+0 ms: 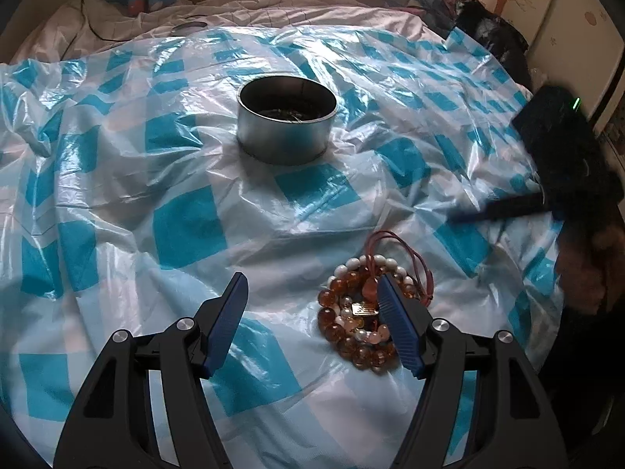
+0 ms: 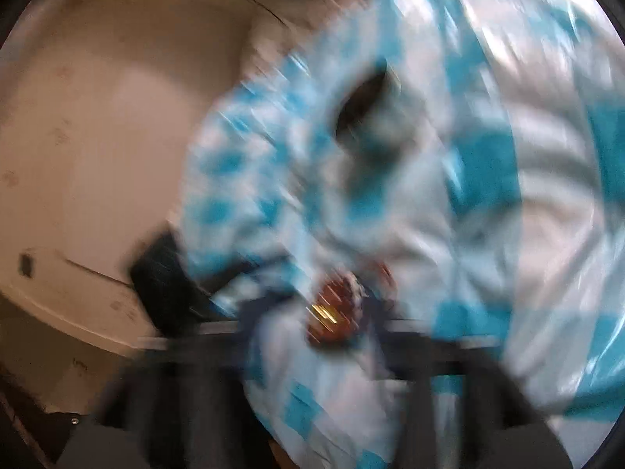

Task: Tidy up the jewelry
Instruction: 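Grasp the red-cord bead bracelet with the right gripper and lift it, then grasp the amber bead bracelet with the left gripper while the right gripper holds the red-cord bracelet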

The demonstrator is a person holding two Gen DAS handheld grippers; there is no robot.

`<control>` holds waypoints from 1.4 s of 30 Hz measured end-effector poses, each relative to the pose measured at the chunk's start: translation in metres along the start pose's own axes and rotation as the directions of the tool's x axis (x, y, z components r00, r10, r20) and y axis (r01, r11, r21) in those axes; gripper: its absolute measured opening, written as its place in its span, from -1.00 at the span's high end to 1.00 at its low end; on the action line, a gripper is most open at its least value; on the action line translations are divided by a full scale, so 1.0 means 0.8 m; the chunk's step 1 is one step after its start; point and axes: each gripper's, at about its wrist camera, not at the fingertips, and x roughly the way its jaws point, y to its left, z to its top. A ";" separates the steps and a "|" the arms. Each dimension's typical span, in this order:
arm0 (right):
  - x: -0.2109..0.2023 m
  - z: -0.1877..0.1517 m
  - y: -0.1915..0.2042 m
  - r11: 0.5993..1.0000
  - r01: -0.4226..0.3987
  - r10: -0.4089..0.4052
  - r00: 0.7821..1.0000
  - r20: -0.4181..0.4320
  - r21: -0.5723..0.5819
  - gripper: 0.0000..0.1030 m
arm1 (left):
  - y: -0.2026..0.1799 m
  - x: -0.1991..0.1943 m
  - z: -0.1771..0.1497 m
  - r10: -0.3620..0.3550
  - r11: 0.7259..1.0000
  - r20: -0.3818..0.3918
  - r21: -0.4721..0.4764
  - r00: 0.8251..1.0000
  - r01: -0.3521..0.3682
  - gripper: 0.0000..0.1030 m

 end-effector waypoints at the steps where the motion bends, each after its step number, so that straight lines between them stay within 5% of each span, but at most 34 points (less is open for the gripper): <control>1: 0.008 -0.004 -0.005 1.000 0.000 0.001 1.000 -0.027 0.016 -0.33 | 0.002 -0.001 0.000 0.000 1.000 0.001 -0.004 1.000 0.000 -0.26; 10: 0.034 0.002 -0.011 0.993 -0.087 0.088 0.996 -0.013 0.083 -0.32 | 0.003 -0.003 0.000 -0.001 1.000 0.000 -0.003 1.000 0.001 -0.27; 13: 0.041 0.009 -0.008 0.995 -0.054 0.054 0.999 0.009 0.078 -0.09 | 0.003 -0.004 0.000 -0.002 1.000 0.001 -0.001 1.000 0.002 -0.27; 17: 0.045 0.009 -0.027 0.996 -0.017 0.015 0.999 0.029 0.090 0.72 | 0.004 -0.002 -0.001 -0.002 1.000 -0.009 -0.007 1.000 0.002 -0.28; 22: 0.038 0.008 -0.027 0.995 -0.074 0.070 0.996 0.058 0.066 0.94 | -0.003 0.002 -0.004 -0.011 1.000 -0.019 0.027 1.000 0.011 -0.28; 29: -0.005 0.008 0.006 0.948 -0.310 0.317 0.929 0.189 -0.065 0.94 | -0.001 0.008 -0.006 -0.039 0.999 -0.036 0.016 0.999 0.039 -0.28; 36: -0.055 0.012 0.039 0.888 -0.428 0.459 0.849 0.263 -0.169 0.94 | -0.016 0.025 -0.012 -0.081 0.995 -0.069 0.047 0.994 0.084 -0.28; 42: -0.075 0.011 0.044 0.869 -0.454 0.493 0.829 0.264 -0.196 0.93 | -0.018 0.036 -0.015 -0.097 0.994 -0.072 0.035 0.993 0.099 -0.28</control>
